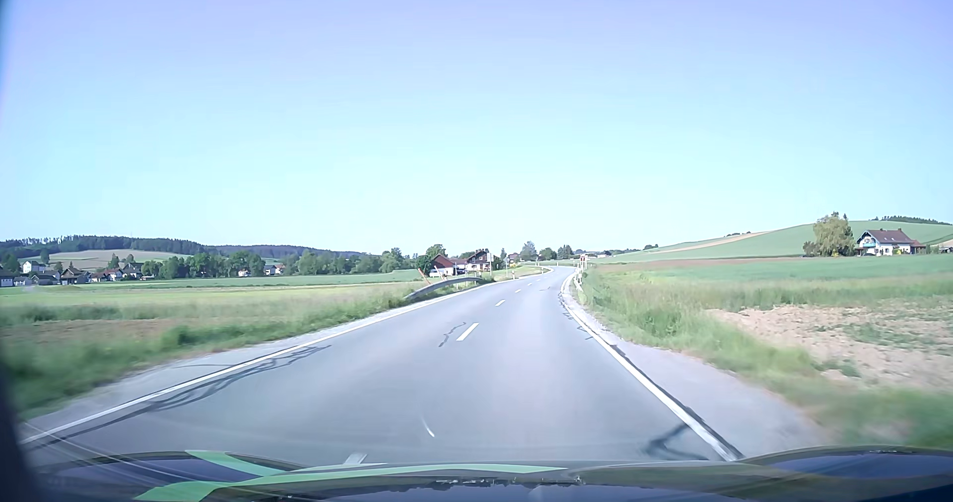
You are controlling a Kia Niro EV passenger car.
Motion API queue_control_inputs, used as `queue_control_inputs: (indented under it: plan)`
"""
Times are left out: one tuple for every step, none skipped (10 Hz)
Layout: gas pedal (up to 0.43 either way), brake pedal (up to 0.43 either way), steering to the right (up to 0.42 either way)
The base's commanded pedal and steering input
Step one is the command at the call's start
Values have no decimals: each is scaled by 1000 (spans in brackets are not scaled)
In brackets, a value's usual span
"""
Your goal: Follow the waypoints while adhering to traffic rules and regulations
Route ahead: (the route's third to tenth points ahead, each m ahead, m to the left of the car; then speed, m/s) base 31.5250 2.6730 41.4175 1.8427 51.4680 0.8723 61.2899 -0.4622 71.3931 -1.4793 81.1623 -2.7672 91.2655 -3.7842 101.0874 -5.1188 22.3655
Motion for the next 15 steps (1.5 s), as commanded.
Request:
queue_control_inputs:
  plan:
    - [150,0,10]
    - [150,0,9]
    - [150,0,10]
    - [138,0,10]
    - [118,0,10]
    - [98,0,10]
    - [59,0,11]
    - [28,0,11]
    - [8,0,12]
    - [8,0,13]
    - [8,0,13]
    - [20,0,13]
    - [20,0,13]
    - [28,0,13]
    - [28,0,13]
